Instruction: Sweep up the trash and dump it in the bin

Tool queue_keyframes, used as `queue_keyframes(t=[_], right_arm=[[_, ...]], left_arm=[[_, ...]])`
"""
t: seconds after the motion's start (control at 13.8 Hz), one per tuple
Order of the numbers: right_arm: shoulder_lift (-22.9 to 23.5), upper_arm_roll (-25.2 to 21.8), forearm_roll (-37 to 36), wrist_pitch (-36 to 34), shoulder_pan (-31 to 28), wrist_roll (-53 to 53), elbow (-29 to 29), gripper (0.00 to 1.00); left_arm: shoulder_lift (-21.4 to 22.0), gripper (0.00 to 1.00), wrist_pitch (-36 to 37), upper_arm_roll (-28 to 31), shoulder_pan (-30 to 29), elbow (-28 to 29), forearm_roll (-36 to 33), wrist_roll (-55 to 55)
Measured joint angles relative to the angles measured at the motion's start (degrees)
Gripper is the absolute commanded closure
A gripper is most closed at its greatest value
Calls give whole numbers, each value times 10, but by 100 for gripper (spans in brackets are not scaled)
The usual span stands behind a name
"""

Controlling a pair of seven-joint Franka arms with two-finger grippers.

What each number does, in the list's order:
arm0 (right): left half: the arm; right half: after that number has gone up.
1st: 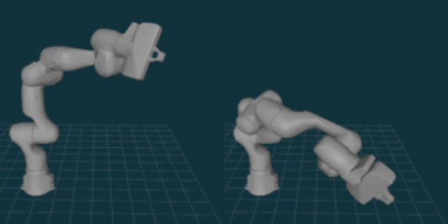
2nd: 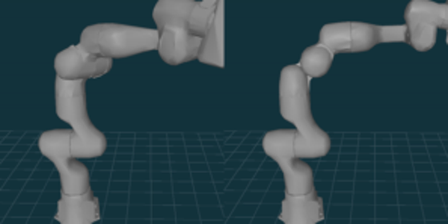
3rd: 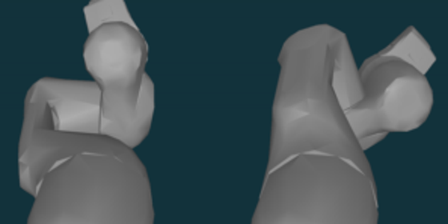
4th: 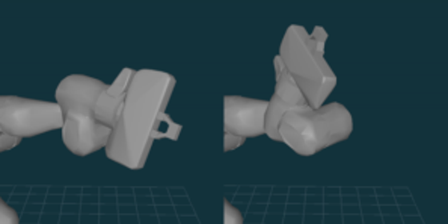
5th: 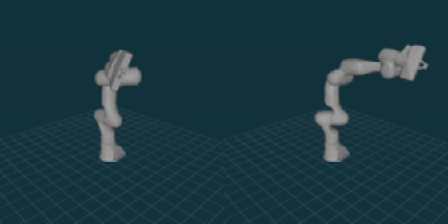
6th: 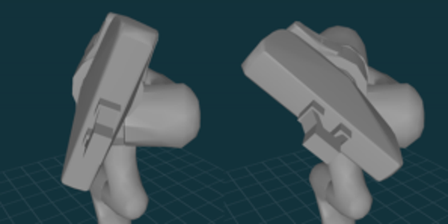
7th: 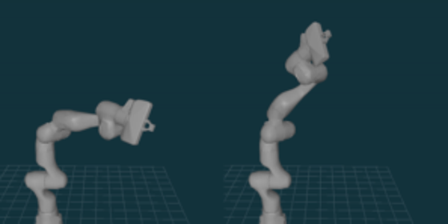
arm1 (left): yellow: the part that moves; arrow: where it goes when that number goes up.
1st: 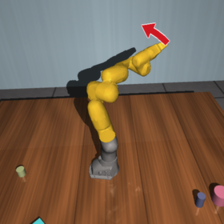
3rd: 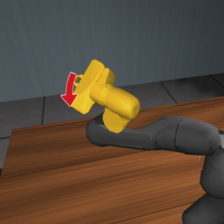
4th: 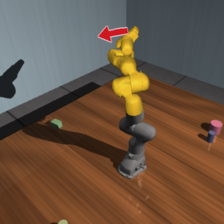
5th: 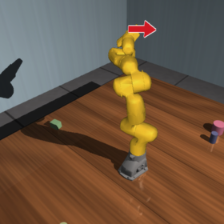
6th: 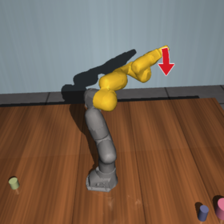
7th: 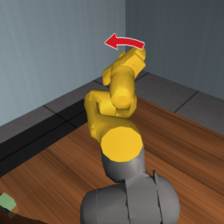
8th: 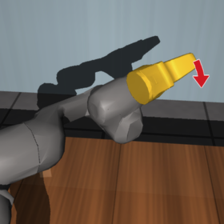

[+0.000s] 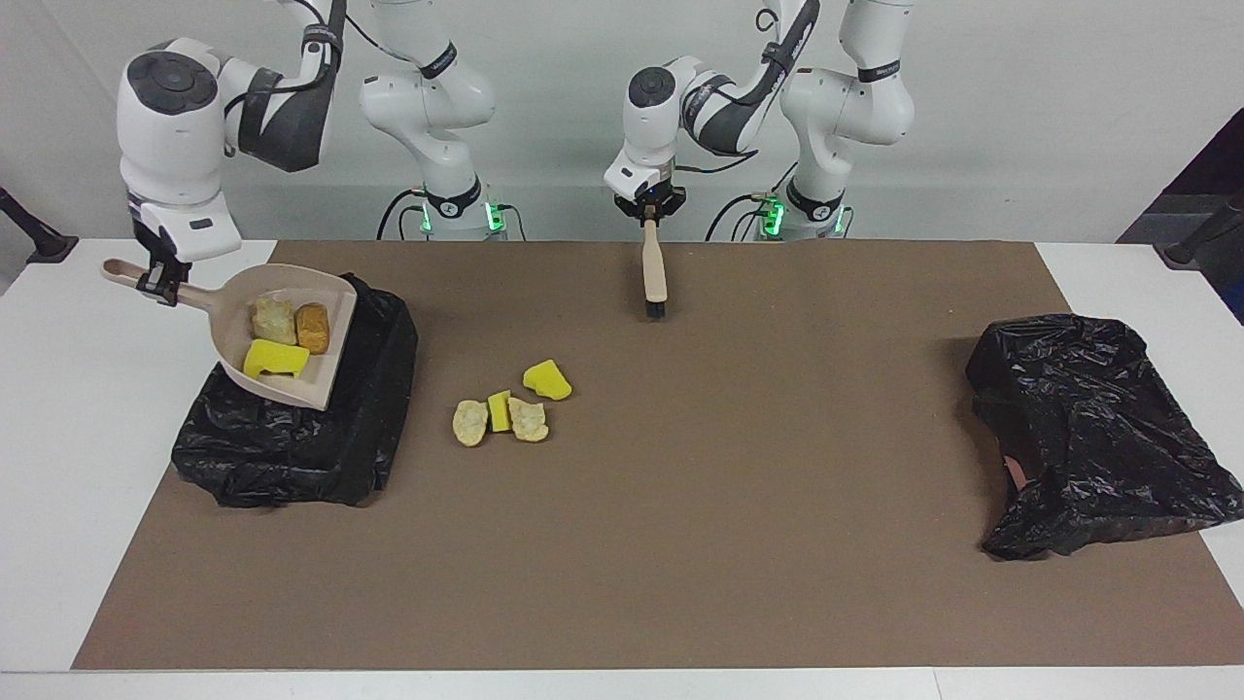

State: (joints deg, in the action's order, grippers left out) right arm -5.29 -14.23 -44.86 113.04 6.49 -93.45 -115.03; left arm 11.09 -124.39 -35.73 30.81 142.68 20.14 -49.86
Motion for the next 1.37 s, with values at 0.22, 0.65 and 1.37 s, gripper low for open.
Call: queue_keyframes(t=[0.22,0.65,1.37], right_arm=[[0,2,-27,0,-1,-1,0,100],[-29,25,-86,-59,-1,7,4,100],[-120,171,137,-289,0,285,13,100]], left_arm=[[-10,0,-6,0,2,-1,0,-7],[-11,0,12,21,-39,-45,0,28],[-16,0,59,330,-71,-216,-204,333]])
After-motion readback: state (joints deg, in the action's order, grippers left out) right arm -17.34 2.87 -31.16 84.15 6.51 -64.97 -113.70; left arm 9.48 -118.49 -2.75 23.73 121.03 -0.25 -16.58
